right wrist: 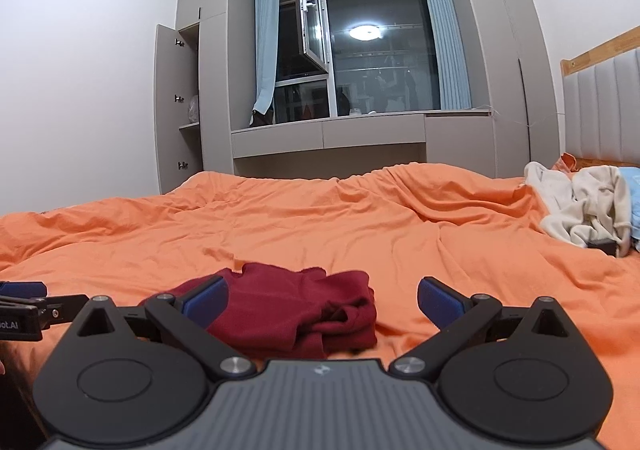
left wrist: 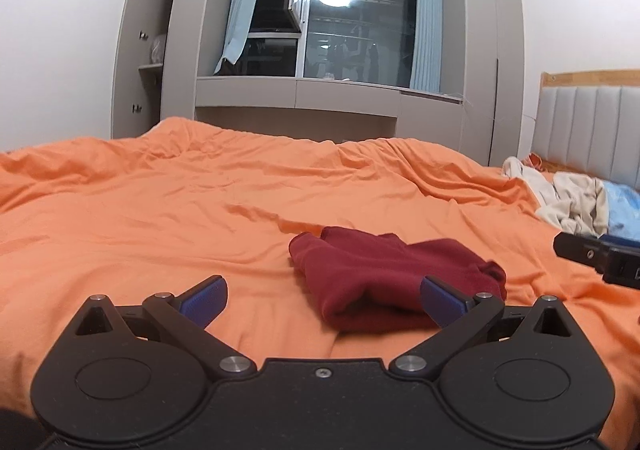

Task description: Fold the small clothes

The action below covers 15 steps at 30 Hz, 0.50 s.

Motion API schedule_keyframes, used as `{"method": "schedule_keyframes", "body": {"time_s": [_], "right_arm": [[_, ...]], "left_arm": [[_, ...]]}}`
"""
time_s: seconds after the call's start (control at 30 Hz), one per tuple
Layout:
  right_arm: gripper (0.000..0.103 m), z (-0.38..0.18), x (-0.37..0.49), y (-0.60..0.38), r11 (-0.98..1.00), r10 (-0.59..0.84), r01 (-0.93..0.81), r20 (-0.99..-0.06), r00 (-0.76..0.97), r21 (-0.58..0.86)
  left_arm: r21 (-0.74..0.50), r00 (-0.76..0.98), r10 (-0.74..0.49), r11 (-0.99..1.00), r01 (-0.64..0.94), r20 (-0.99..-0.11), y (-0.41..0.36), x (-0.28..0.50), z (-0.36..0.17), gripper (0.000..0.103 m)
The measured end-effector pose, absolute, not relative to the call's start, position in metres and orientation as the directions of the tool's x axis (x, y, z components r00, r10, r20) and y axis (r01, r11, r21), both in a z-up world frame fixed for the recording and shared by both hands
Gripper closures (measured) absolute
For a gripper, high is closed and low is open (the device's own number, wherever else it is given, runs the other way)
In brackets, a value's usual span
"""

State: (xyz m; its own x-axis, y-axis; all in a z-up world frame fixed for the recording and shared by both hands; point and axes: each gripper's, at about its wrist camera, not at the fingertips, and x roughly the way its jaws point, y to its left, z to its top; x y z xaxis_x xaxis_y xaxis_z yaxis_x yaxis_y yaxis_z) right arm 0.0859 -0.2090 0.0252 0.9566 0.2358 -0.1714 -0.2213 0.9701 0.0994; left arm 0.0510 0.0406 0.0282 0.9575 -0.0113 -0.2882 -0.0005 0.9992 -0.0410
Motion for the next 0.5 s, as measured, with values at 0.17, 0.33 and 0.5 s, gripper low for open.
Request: {"method": "schedule_keyframes", "body": {"time_s": [0.17, 0.33, 0.5], "right_arm": [[0.0, 0.016, 0.058, -0.211, 0.977, 0.21, -0.2, -0.178, 0.961, 0.072], [0.0, 0.008, 0.039, -0.208, 0.977, 0.211, -0.203, -0.196, 0.958, 0.059], [0.0, 0.005, 0.033, -0.203, 0.976, 0.218, -0.211, -0.212, 0.953, 0.054]], "left_arm": [[-0.027, 0.956, -0.016, 1.0, 0.008, -0.294, 0.038, 0.031, 0.02, 0.001], [-0.023, 0.948, -0.019, 1.0, 0.012, -0.316, 0.037, 0.018, 0.013, 0.001], [-0.025, 0.942, -0.015, 1.0, 0.007, -0.336, 0.039, 0.009, 0.006, 0.001]]}}
